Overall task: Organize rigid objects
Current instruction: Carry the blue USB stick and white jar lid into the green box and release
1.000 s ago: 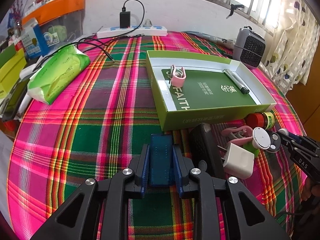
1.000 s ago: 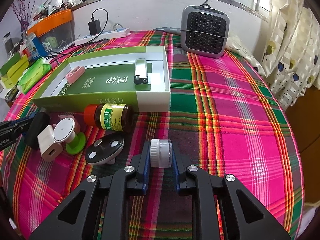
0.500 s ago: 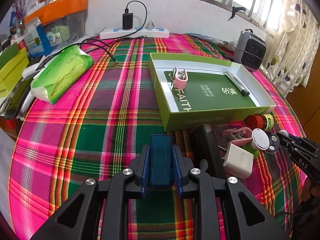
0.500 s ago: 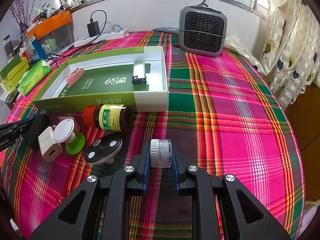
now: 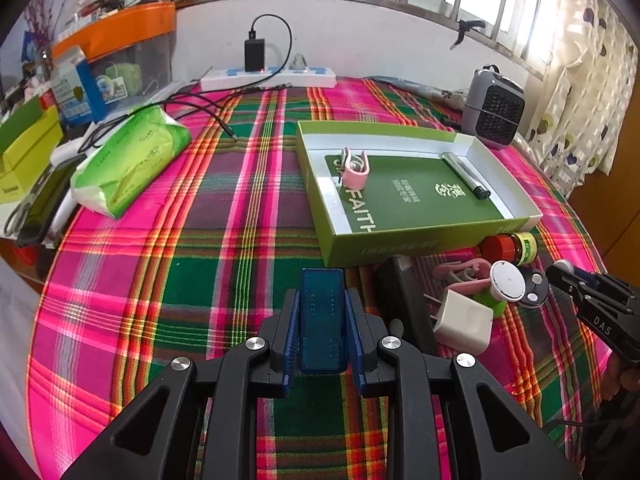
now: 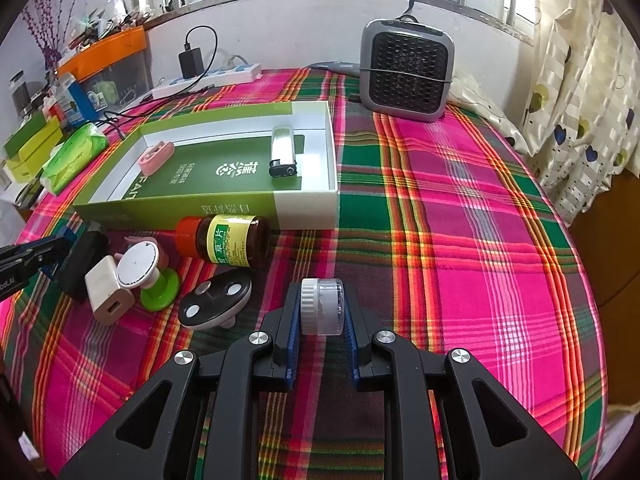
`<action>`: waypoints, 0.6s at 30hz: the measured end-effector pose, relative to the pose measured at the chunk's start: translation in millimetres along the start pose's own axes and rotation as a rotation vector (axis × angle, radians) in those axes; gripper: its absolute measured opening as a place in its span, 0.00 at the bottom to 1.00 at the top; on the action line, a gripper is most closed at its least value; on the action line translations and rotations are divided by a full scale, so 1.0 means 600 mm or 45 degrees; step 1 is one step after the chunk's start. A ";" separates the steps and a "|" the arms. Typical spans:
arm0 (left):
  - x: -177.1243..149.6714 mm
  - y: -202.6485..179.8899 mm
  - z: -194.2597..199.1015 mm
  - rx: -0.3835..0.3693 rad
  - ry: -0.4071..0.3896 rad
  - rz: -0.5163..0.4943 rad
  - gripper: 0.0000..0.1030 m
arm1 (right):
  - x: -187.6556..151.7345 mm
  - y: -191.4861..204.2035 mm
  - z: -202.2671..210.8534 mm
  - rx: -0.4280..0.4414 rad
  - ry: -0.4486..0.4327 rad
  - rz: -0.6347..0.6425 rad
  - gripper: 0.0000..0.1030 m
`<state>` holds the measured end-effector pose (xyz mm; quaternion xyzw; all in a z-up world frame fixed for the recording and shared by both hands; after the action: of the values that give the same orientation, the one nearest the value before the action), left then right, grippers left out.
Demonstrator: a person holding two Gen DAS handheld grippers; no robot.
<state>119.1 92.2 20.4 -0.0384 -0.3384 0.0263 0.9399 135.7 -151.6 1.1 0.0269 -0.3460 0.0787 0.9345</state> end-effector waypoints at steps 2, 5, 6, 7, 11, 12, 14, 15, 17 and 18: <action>0.000 0.000 0.004 0.001 -0.007 0.000 0.21 | 0.000 -0.001 0.000 0.001 -0.001 -0.001 0.19; 0.002 0.000 0.011 0.000 -0.019 0.000 0.20 | 0.001 -0.001 0.005 0.002 -0.009 -0.002 0.19; 0.002 0.000 0.013 0.000 -0.022 0.001 0.21 | 0.002 -0.001 0.006 0.002 -0.012 -0.002 0.19; 0.002 0.000 0.015 0.000 -0.025 0.001 0.21 | 0.002 -0.001 0.008 0.004 -0.015 0.000 0.19; 0.006 -0.003 0.024 -0.016 -0.040 0.002 0.20 | 0.004 -0.002 0.014 0.004 -0.028 0.006 0.19; 0.008 -0.004 0.027 -0.021 -0.046 0.001 0.21 | 0.005 -0.002 0.016 0.003 -0.032 0.006 0.19; 0.011 -0.008 0.033 -0.023 -0.058 -0.006 0.20 | 0.007 -0.004 0.021 0.007 -0.043 0.001 0.19; 0.013 -0.010 0.036 -0.024 -0.066 -0.010 0.20 | 0.008 -0.005 0.024 0.006 -0.049 0.000 0.19; 0.018 -0.013 0.040 -0.028 -0.076 -0.014 0.20 | 0.010 -0.007 0.030 0.007 -0.063 -0.004 0.19; 0.022 -0.015 0.044 -0.032 -0.085 -0.015 0.20 | 0.013 -0.008 0.034 0.012 -0.071 -0.005 0.19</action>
<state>112.6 85.3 49.9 -0.0472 -0.3702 0.0180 0.9276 129.1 -157.6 21.5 0.0341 -0.3714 0.0777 0.9246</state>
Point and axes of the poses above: each gripper's, at about its wrist camera, not at the fingertips, and z roughly against the way its jaws point, y to its left, x to its top, the point moved 1 cm from there along -z, roughly the way its jaws point
